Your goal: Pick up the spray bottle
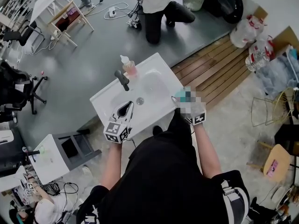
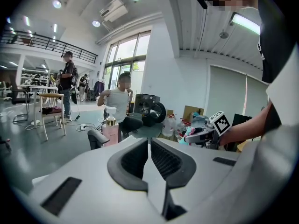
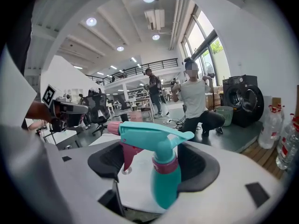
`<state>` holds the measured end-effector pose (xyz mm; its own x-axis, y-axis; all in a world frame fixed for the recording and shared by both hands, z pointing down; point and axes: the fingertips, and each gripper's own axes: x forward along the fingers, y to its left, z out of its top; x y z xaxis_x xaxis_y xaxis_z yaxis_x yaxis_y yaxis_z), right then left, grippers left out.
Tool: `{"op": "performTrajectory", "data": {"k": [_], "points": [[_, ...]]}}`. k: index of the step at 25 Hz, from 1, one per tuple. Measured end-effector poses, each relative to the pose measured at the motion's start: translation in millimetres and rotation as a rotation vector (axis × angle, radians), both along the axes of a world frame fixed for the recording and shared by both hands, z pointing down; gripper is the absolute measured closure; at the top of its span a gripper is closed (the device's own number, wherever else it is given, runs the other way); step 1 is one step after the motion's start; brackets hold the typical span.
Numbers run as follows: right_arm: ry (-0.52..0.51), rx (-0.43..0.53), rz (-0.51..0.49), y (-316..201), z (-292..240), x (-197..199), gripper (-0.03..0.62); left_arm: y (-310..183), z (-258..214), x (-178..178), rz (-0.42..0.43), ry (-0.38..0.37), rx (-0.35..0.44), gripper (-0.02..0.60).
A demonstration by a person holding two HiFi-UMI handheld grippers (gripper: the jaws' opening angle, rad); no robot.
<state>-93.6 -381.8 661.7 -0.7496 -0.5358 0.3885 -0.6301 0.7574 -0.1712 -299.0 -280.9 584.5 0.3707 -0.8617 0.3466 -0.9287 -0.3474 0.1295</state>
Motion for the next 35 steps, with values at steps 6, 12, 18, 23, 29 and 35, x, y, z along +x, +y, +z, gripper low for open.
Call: {"op": "performTrajectory", "data": {"k": [6,12,18,23,29,35], "points": [[0.036,0.038,-0.052,9.7,-12.7,-9.3,0.238,7.3,-1.7,-5.1,-0.011,0.010,0.013,0.546],[0.020,0.044,-0.060,14.3,-24.5,-14.1,0.238,13.2,-2.9,-6.8,-0.021,0.023,0.022,0.546],[0.000,0.068,-0.077,21.0,-41.5,-19.4,0.238,19.1,-3.9,-10.5,-0.037,0.033,0.027,0.546],[-0.009,0.069,-0.099,27.5,-44.9,-34.6,0.238,26.5,0.2,-20.0,-0.051,0.036,0.024,0.546],[-0.072,0.045,-0.121,34.9,-53.7,-54.1,0.238,34.8,-0.1,-32.6,-0.075,0.043,0.031,0.546],[-0.084,0.055,-0.159,35.2,-61.2,-72.5,0.238,40.9,4.2,-39.9,-0.095,0.049,0.021,0.546]]}}
